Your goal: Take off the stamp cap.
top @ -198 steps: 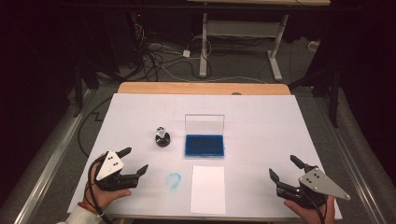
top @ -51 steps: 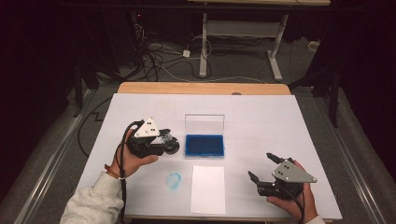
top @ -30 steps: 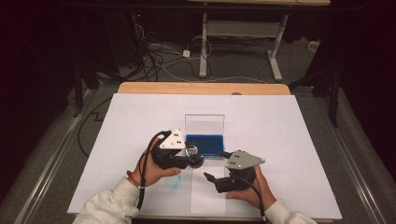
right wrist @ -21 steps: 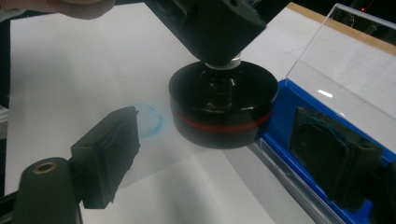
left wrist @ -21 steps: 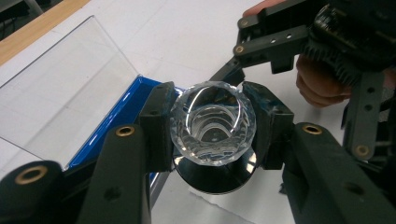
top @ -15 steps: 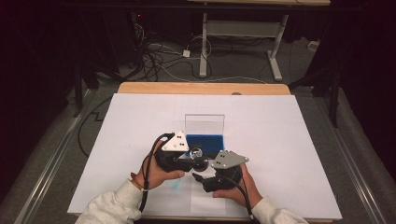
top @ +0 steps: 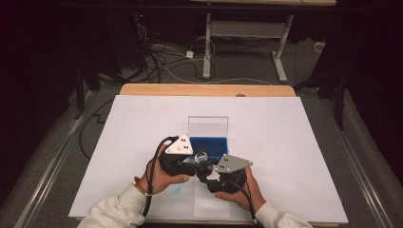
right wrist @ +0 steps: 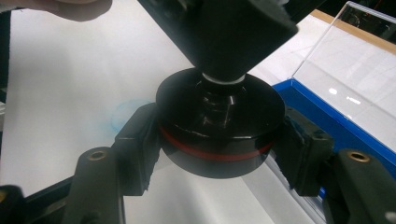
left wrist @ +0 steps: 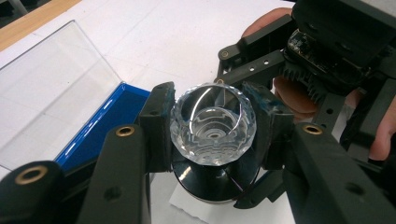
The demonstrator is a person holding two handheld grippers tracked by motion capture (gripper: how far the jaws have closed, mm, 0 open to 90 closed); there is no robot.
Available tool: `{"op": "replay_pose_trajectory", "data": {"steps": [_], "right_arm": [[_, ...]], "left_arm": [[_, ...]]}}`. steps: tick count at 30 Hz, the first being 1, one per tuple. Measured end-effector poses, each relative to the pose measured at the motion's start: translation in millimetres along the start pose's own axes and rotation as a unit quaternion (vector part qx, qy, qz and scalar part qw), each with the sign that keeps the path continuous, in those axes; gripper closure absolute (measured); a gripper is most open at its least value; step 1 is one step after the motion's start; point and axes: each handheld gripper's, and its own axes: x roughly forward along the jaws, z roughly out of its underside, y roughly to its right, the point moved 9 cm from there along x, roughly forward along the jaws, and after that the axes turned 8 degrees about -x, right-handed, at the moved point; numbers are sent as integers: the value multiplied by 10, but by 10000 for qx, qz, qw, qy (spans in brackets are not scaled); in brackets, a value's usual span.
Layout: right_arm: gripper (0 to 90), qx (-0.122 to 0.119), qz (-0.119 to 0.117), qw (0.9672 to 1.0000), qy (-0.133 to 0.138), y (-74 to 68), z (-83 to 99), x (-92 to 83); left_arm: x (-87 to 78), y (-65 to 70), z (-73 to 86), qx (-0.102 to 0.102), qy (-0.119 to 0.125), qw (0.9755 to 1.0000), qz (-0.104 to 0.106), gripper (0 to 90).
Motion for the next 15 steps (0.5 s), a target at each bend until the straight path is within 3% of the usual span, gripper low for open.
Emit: {"op": "replay_pose_trajectory", "data": {"steps": [4, 15], "right_arm": [[339, -12, 22, 10000, -67, -7, 28, 30], [380, -48, 37, 10000, 31, -8, 11, 13]], "left_arm": [[-12, 17, -13, 26, 34, 10000, 10, 548], [-26, 52, -31, 83, 60, 9999, 18, 548]]}}
